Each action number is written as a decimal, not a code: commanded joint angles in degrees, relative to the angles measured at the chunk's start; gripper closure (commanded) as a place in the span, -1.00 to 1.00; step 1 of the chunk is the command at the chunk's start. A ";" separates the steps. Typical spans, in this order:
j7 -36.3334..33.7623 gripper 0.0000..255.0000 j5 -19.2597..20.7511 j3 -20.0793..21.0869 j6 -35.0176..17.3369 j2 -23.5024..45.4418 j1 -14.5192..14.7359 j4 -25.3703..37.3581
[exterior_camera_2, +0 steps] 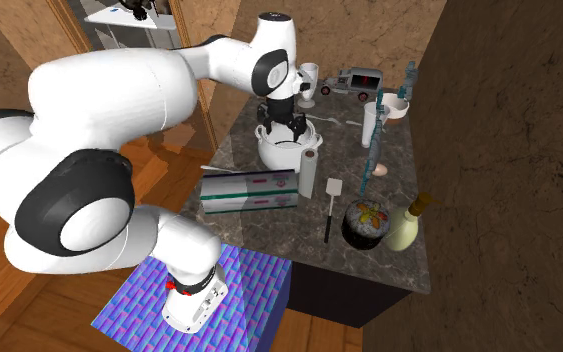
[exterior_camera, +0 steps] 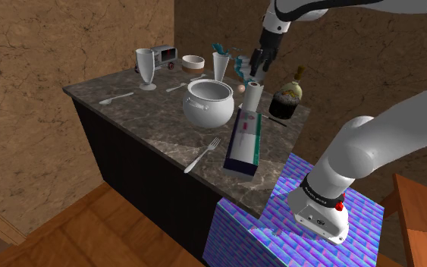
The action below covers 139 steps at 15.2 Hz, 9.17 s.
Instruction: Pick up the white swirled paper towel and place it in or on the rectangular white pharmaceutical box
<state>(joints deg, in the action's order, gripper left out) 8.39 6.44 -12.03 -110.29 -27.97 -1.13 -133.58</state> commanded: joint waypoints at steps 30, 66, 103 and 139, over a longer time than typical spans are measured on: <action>11.31 1.00 -1.55 -7.35 -16.65 22.35 -1.01 4.03; 11.12 1.00 -0.78 -6.04 7.35 16.99 -0.62 22.87; -9.24 1.00 -2.10 9.94 12.51 -11.92 4.15 -2.31; -9.59 -1.00 -2.19 10.14 11.20 -12.39 4.25 -4.11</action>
<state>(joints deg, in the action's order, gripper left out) -1.20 4.26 -1.89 -99.12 -40.37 3.11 -137.71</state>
